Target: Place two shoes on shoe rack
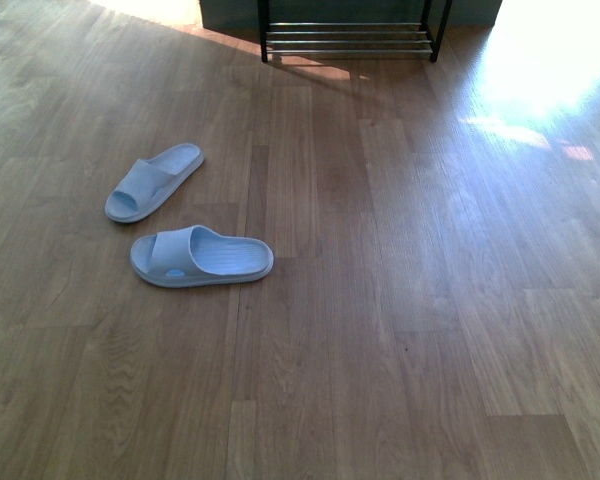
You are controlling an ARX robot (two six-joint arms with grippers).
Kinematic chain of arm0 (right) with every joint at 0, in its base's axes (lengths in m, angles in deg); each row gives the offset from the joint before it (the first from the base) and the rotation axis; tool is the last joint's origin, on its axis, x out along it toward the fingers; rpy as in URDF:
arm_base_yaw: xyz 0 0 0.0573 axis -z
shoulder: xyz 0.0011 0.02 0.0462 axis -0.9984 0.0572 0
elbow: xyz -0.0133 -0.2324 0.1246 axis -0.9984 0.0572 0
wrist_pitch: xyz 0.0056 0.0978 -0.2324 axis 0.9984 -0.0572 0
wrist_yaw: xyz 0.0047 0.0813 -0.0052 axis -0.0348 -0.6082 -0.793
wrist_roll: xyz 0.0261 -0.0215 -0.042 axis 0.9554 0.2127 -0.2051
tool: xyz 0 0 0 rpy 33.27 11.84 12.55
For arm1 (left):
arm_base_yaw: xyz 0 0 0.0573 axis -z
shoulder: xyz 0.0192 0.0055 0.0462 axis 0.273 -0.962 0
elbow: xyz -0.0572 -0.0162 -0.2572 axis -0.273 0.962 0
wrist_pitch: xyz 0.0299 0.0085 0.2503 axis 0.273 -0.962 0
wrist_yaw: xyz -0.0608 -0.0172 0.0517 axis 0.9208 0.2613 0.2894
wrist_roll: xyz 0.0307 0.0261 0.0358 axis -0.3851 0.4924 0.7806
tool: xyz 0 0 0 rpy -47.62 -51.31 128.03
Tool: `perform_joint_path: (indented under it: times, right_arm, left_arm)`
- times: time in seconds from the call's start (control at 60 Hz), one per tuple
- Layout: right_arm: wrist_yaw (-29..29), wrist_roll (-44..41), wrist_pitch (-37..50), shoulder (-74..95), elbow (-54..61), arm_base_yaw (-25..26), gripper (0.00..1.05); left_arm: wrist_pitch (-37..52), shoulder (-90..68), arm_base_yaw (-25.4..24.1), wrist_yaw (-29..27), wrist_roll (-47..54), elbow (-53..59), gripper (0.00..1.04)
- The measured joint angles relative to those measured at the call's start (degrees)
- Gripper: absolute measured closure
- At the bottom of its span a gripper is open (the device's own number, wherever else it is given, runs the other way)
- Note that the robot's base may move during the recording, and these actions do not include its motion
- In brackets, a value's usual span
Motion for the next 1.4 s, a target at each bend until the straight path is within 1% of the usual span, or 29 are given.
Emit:
perform_joint_path:
  times: [1.4]
  right_arm:
    - [0.17, 0.0, 0.0, -0.04, 0.0, 0.0, 0.09]
  left_arm:
    - [0.02, 0.0, 0.0, 0.04, 0.0, 0.0, 0.09]
